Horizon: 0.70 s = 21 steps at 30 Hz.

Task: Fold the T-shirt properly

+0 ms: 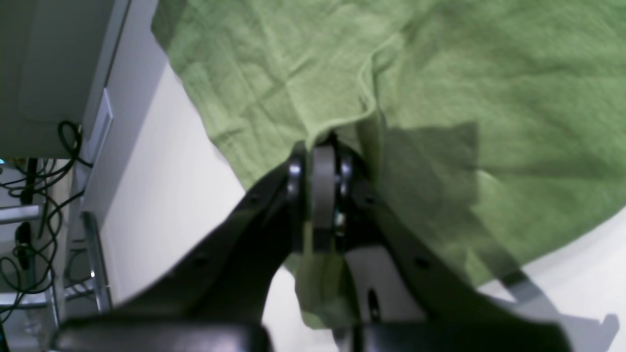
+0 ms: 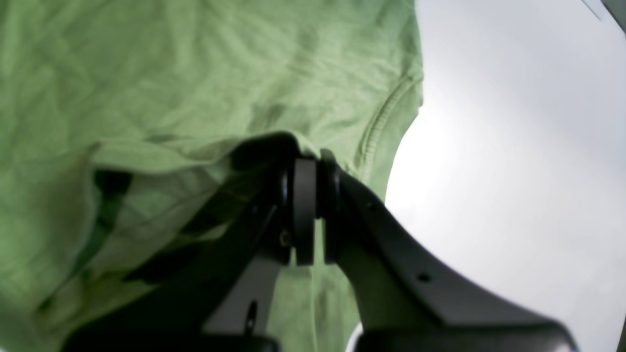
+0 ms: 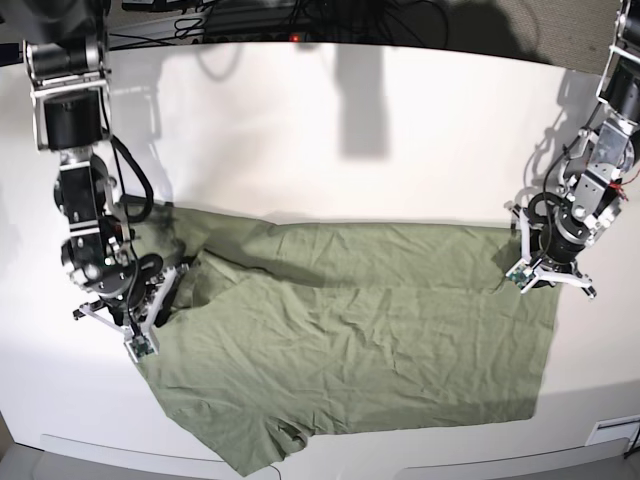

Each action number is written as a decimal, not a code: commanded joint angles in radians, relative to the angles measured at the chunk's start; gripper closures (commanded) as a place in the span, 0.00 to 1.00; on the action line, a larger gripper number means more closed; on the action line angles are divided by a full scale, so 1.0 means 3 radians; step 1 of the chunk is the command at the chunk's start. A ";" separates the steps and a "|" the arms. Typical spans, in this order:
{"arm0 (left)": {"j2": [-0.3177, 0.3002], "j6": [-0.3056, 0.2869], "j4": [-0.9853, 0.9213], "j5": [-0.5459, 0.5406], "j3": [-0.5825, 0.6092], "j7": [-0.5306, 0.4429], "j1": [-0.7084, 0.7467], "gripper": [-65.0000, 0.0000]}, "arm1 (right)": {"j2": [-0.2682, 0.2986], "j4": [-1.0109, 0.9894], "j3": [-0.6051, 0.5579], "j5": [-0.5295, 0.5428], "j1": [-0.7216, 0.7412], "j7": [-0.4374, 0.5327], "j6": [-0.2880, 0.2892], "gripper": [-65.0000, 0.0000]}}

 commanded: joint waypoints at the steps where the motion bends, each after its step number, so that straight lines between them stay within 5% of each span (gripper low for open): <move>1: -0.0060 0.0046 0.0038 0.0065 -0.0028 -0.0050 -0.0092 1.00 | 0.0013 -0.0046 0.0023 -0.0011 0.0137 0.0069 -0.0032 1.00; 8: -0.0058 0.0046 0.0032 0.0150 -0.0028 -0.0052 -0.0092 1.00 | -0.0095 -0.0401 0.0023 0.0000 0.0322 0.0107 -0.0086 1.00; 13: -0.0058 0.0046 0.0032 0.0150 -0.0028 -0.0052 -0.0092 1.00 | -0.0121 -0.0401 0.0027 0.0173 0.0351 0.0104 -0.0518 1.00; 21: -0.0058 0.0046 0.0032 0.0149 -0.0028 -0.0052 -0.0090 1.00 | -0.0122 -0.0401 0.0025 0.0350 0.0352 0.0126 -0.0589 1.00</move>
